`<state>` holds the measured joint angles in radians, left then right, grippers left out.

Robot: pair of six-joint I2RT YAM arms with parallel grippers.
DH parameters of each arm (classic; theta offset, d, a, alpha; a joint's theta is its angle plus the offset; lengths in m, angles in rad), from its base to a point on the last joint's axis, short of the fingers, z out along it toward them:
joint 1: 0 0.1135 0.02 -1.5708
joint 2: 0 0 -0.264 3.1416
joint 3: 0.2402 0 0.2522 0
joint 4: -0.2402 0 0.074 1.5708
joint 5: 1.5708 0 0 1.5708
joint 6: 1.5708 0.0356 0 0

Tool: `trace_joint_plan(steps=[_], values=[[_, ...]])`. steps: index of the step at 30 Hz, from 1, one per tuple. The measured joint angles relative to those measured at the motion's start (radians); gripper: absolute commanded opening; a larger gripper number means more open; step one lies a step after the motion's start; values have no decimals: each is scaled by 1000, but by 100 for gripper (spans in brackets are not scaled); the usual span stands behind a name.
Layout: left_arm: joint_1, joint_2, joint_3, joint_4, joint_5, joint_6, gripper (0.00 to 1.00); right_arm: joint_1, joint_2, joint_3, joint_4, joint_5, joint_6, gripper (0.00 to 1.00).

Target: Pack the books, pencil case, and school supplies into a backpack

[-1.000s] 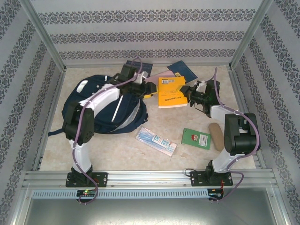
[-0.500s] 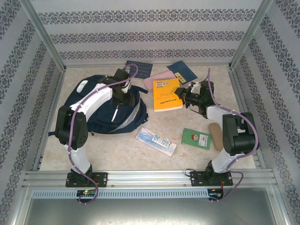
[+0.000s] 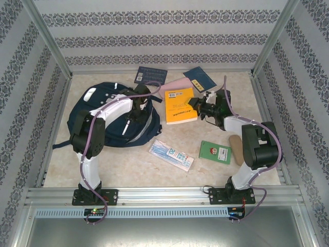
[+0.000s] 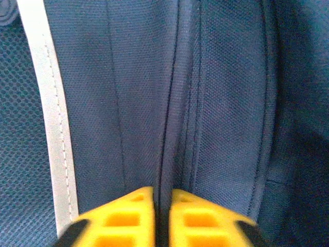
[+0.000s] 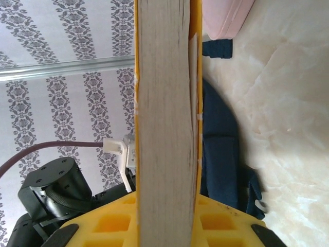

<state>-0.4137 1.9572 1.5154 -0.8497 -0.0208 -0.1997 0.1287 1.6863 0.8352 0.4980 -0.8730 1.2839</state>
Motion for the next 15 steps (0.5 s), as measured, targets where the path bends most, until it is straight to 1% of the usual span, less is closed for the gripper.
trace_joint_plan(steps=[5, 10, 15], values=[[7, -47, 0, 0, 11, -11, 0, 33, 22, 5, 0, 8, 1, 0], [75, -159, 12, -2, 113, -50, 0, 82, 55, 39, 1, 23, 4, 0], [141, -238, 73, -5, 203, -91, 0, 156, 85, 89, 16, 56, 16, 0]])
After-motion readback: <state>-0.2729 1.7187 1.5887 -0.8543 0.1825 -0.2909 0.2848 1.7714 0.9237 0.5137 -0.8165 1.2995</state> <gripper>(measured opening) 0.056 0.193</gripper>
